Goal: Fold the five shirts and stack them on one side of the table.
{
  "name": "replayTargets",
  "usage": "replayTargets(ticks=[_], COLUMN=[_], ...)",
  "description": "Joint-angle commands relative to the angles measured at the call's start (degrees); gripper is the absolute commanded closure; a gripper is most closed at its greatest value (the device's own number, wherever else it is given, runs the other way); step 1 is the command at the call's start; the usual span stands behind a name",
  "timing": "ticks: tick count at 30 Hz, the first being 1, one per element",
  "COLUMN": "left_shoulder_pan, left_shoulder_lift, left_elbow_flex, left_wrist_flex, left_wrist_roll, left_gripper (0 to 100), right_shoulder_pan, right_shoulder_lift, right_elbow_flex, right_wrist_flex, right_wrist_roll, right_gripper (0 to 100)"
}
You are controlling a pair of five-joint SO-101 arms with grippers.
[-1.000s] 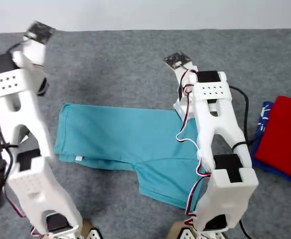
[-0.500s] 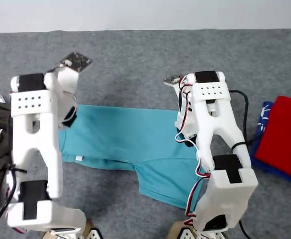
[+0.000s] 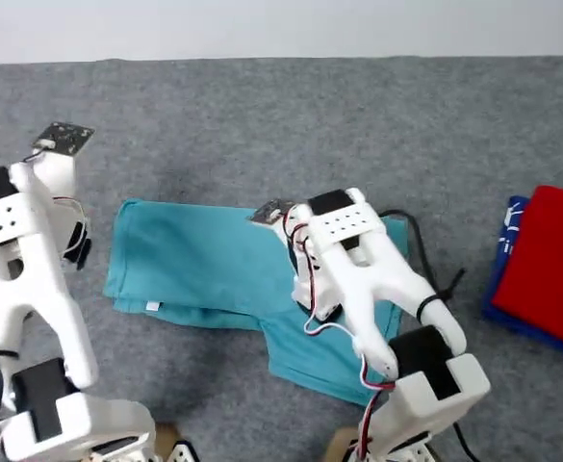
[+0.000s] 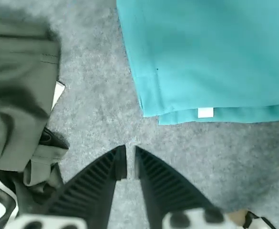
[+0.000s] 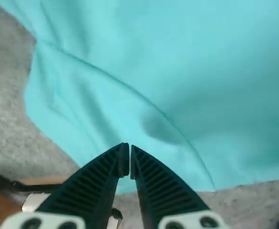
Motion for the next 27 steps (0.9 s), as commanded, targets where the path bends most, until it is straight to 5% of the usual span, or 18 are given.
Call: replayTargets(ticks=[1, 11, 16, 21, 27], left_shoulder_pan=[0.35, 10.99, 24.0, 39.74, 55.3], left_shoulder_lift=[-2.81, -2.81, -2.73, -2.29, -0.79], left_elbow_flex=[-0.57, -6.29, -6.29, -6.2, -3.3], left_wrist_flex=[-0.7, 1.58, 1.23, 1.23, -0.44], left_wrist_roll=[-1.67, -4.31, 1.49, 2.11, 2.2], left_gripper=[91, 91, 93, 99, 99], right_shoulder_pan=[0.22, 16.48, 24.13, 34.59, 49.19], right_shoulder_lift=[-4.88, -17.71, -25.8, -34.33, -40.57], right_elbow_flex=[-1.67, -9.58, -11.78, -11.78, -11.78], right_wrist_flex=[2.33, 12.18, 15.87, 15.87, 15.87], right_wrist_roll=[-0.7, -0.35, -0.62, -0.44, -0.62], right_gripper=[89.8, 82.9, 85.2, 99.5, 98.9])
